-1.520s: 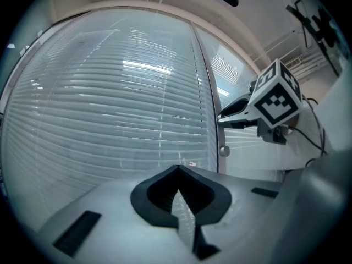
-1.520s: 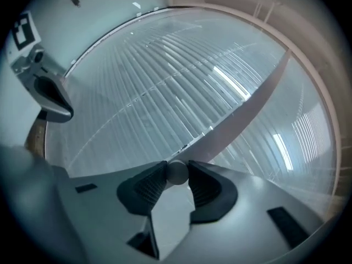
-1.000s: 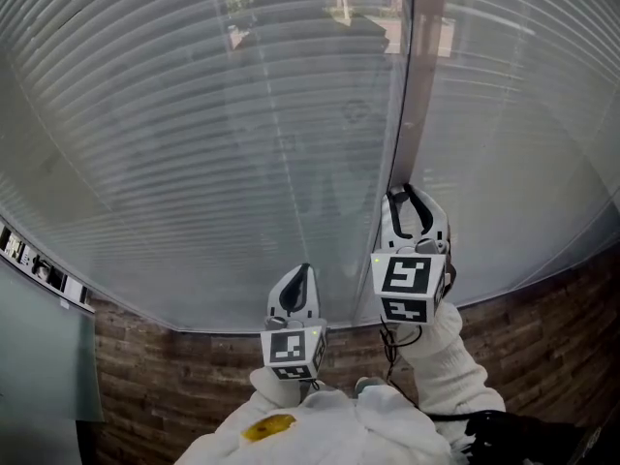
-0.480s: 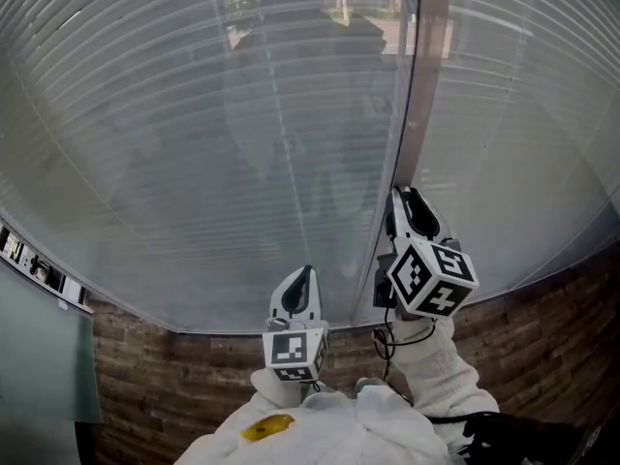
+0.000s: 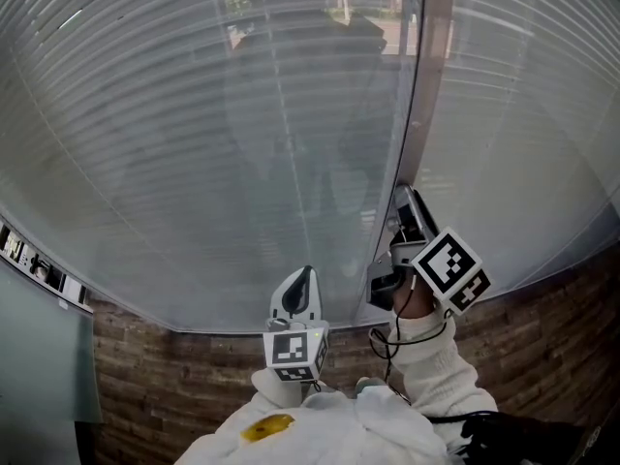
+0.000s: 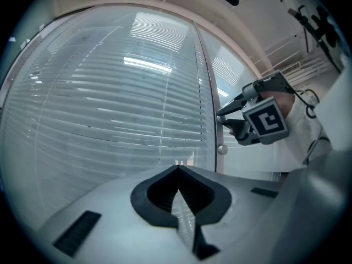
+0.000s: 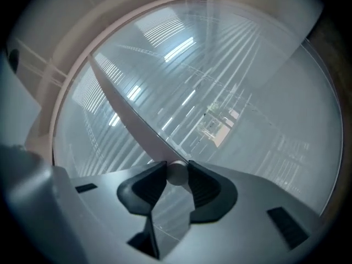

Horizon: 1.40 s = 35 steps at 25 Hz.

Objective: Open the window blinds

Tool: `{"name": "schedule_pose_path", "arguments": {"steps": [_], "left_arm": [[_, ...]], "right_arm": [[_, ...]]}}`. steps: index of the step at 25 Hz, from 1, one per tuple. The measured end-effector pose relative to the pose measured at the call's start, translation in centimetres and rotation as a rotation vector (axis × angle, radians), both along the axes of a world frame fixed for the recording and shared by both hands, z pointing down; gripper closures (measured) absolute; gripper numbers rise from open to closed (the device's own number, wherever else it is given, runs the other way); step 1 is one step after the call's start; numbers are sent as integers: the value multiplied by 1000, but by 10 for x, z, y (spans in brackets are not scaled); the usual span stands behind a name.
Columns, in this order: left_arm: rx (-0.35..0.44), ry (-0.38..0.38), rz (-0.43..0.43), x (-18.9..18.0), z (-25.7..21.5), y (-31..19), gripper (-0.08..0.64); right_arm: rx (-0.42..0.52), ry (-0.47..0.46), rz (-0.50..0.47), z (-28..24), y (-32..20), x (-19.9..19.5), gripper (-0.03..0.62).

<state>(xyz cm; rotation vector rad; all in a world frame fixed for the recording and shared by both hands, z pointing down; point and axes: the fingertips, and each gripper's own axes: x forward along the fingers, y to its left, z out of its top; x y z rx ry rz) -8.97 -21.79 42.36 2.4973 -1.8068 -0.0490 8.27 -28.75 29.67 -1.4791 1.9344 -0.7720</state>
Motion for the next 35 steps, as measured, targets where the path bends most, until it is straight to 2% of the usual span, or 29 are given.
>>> {"name": "schedule_pose_path", "arguments": {"steps": [8, 13, 17, 24, 26, 28, 30, 32, 35], "left_arm": [[-8, 4, -14, -1, -6, 1, 560], [-10, -1, -12, -3, -1, 1, 560], [-6, -2, -14, -3, -1, 0, 560], [-6, -5, -7, 2, 3, -4, 560], [-9, -5, -5, 4, 2, -4, 560], [-12, -6, -6, 6, 0, -6, 560], [-13, -9, -12, 7, -3, -7, 560], [-8, -10, -10, 8, -2, -8, 560], [3, -12, -6, 10, 0, -9, 560]], "right_arm": [[-43, -395, -25, 6, 0, 5, 459], [-69, -576, -34, 10, 2, 5, 460], [-77, -766, -64, 14, 1, 6, 460], [-106, -969, -109, 20, -1, 6, 460], [-109, -1001, -121, 20, -2, 7, 460], [-96, -982, -137, 19, -2, 7, 459], [-59, -881, -167, 14, -2, 6, 459], [-15, -684, -208, 10, 2, 3, 458], [54, -233, -226, 6, 14, 1, 430]]}}
